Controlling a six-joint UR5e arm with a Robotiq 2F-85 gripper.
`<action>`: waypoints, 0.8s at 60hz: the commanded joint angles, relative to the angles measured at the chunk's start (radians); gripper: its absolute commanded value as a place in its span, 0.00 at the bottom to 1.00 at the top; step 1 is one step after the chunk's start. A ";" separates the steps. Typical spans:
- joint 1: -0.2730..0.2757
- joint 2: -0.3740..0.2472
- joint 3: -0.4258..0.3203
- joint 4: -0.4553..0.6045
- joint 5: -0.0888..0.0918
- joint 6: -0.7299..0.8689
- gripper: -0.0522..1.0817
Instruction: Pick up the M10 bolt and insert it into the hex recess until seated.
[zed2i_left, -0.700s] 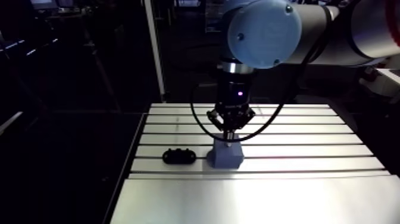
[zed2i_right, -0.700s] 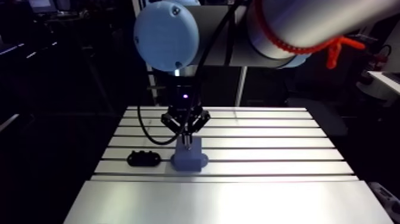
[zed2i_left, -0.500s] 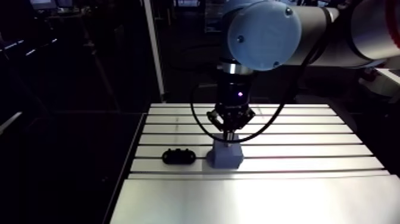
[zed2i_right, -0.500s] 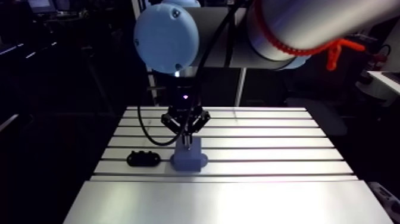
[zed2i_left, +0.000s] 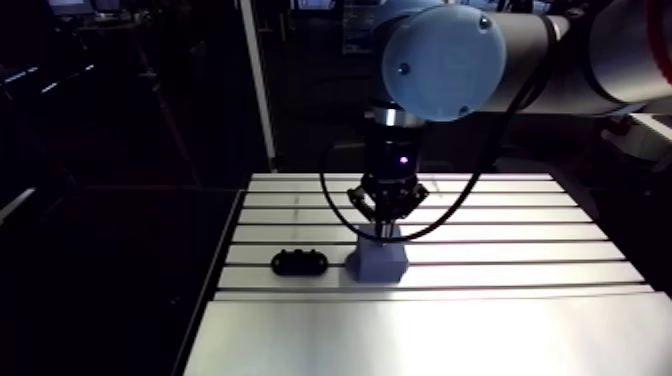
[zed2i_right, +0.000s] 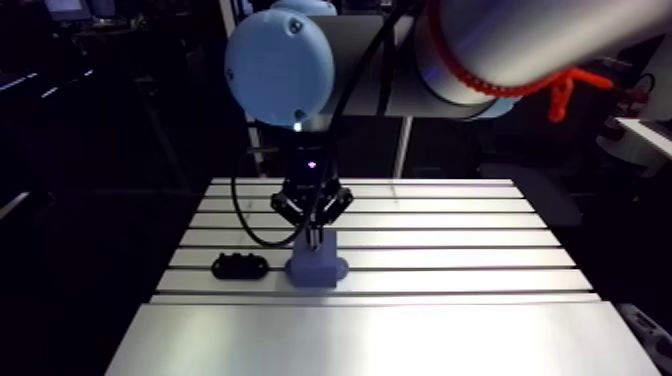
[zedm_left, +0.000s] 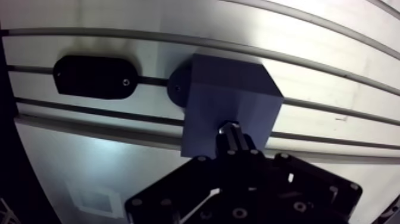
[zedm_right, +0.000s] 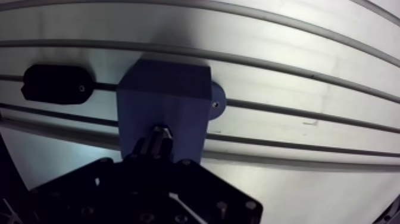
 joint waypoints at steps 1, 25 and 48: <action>-0.002 0.003 0.003 -0.001 0.000 -0.001 1.00; -0.002 0.008 0.003 -0.001 0.000 -0.006 1.00; -0.002 0.009 0.006 -0.001 0.000 -0.008 1.00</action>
